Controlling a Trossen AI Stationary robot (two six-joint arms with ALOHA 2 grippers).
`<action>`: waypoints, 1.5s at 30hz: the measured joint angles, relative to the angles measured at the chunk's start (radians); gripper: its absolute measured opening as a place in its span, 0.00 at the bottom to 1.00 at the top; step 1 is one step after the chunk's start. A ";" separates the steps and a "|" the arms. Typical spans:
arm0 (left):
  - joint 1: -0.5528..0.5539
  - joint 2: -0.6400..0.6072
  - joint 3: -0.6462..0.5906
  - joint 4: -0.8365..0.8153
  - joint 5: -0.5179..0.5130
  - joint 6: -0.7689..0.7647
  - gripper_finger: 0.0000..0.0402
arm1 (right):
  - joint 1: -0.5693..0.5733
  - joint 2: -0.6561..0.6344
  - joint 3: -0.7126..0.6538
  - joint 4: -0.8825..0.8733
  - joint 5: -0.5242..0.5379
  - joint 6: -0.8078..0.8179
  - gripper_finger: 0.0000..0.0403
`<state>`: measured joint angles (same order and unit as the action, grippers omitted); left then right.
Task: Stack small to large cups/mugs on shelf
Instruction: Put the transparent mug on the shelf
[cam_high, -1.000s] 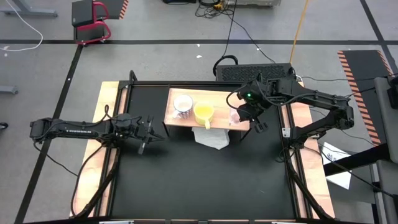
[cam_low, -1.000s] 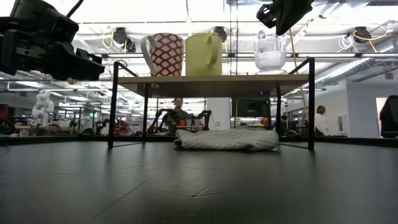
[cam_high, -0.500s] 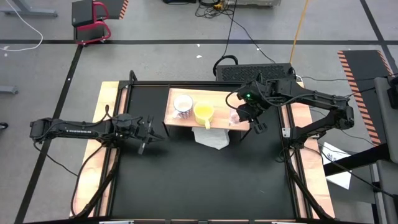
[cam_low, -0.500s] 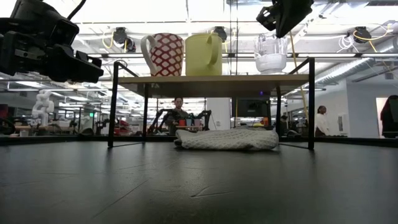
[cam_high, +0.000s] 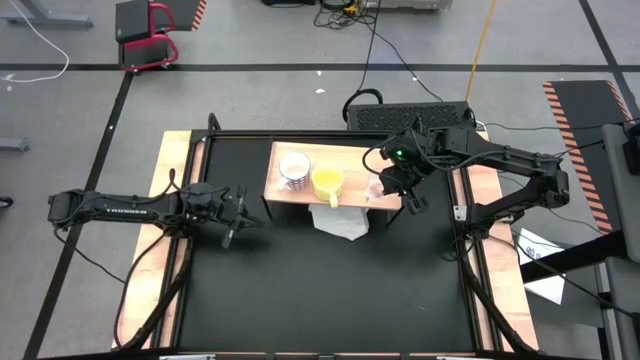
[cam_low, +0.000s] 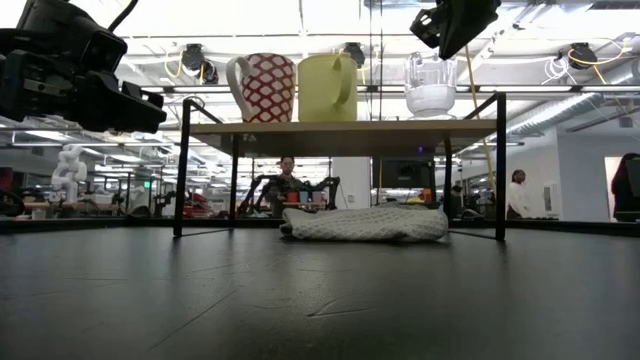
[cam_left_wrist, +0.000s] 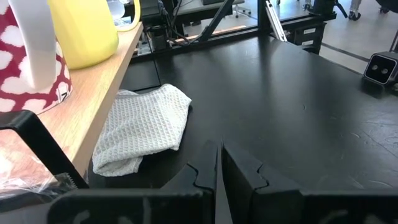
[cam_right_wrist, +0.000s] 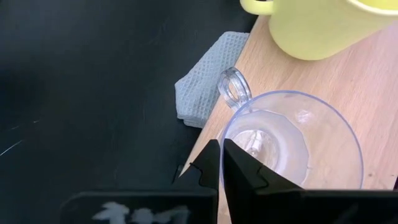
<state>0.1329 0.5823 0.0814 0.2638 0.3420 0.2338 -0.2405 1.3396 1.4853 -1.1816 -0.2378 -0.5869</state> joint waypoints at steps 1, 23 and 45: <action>0.000 0.000 0.000 0.000 0.000 0.000 0.06 | 0.000 0.000 0.000 0.000 0.000 0.000 0.00; 0.000 0.000 0.000 0.002 0.000 0.016 0.06 | 0.000 -0.001 -0.040 0.051 0.000 0.049 0.00; 0.000 0.000 0.000 0.002 0.000 0.017 0.06 | 0.000 -0.003 -0.069 0.077 -0.002 0.051 0.00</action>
<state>0.1329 0.5821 0.0814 0.2661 0.3424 0.2504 -0.2405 1.3369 1.4162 -1.1046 -0.2401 -0.5359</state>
